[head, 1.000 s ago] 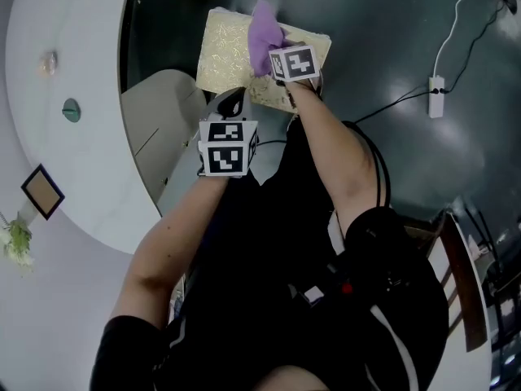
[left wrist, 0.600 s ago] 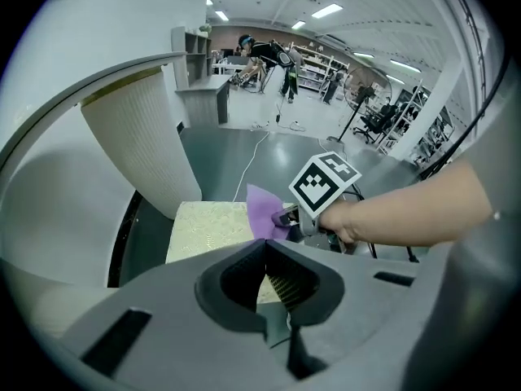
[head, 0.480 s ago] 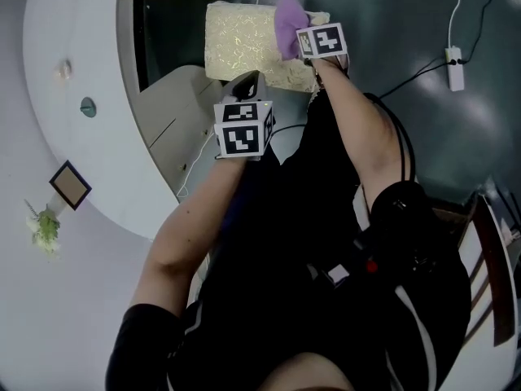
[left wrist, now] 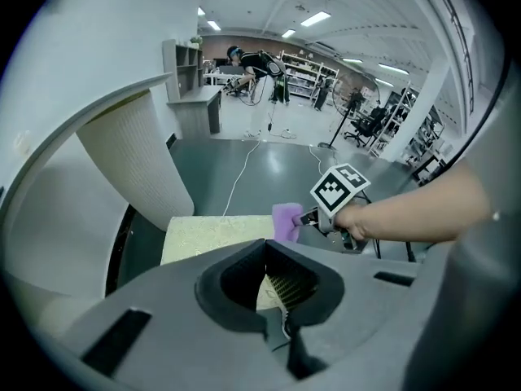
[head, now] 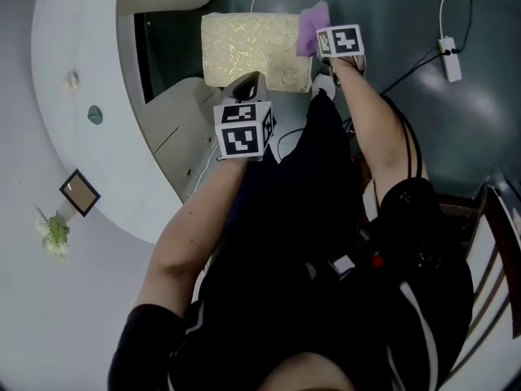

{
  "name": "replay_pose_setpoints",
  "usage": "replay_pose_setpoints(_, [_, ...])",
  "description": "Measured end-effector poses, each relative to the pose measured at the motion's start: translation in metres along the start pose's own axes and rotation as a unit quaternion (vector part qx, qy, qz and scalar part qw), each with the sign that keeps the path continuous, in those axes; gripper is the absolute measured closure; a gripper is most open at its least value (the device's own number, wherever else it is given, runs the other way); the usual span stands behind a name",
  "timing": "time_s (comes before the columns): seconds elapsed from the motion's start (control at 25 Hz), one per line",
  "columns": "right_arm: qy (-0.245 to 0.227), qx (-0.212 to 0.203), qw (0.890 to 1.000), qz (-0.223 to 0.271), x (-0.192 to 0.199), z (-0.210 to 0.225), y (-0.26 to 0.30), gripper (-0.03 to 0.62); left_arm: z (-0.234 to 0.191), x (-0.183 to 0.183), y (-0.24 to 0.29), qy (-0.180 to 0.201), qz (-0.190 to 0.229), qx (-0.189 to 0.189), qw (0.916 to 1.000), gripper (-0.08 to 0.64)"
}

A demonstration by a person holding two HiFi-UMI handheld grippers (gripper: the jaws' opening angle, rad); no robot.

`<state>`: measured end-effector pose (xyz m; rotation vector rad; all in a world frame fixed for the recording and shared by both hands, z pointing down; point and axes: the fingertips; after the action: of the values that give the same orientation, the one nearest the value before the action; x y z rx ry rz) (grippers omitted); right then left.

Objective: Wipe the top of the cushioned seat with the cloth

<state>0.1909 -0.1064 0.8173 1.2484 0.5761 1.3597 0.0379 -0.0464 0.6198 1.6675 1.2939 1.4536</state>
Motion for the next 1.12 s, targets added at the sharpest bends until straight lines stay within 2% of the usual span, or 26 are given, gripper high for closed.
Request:
replay_pose_setpoints(0.2, [0.022,0.018,0.999,0.03,-0.006,0.004,-0.048,0.546,0.009,-0.01,-0.014,0.017,-0.004,0.017,0.9997,0.555])
replay_pose_setpoints(0.4, [0.041,0.032,0.994,0.098,-0.038,-0.009,-0.124,0.546,0.043,-0.039,-0.04,0.057,0.017,0.074,0.9955,0.555])
replay_pose_setpoints(0.48, [0.047,0.033,0.99,0.129,-0.054,-0.02,-0.159,0.546,0.058,-0.051,-0.057,0.08,0.031,0.106,0.9906,0.555])
replay_pose_setpoints(0.6, [0.028,0.038,0.985,0.165,-0.074,-0.042,-0.208,0.546,0.073,-0.063,-0.086,0.106,0.051,0.15,0.9816,0.557])
replay_pose_setpoints(0.8, [-0.008,0.035,0.978,0.207,-0.098,-0.082,-0.276,0.546,0.068,-0.103,-0.137,0.126,0.108,0.173,0.9708,0.557])
replay_pose_setpoints(1.0, [-0.028,0.059,0.962,0.267,-0.122,-0.109,-0.357,0.546,0.06,-0.14,-0.187,0.105,0.146,0.215,0.96,0.557])
replay_pose_setpoints(1.12, [-0.042,0.072,0.949,0.303,-0.135,-0.13,-0.402,0.545,0.064,-0.155,-0.222,0.1,0.166,0.244,0.9501,0.557])
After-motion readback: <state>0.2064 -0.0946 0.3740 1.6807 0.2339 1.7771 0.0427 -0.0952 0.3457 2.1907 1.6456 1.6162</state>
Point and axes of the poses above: the fingertips, and each gripper's own axes: y forward along the fingers, z to its right, x out of its underside, and after that the axes turned 13 degrees about -y, right-handed
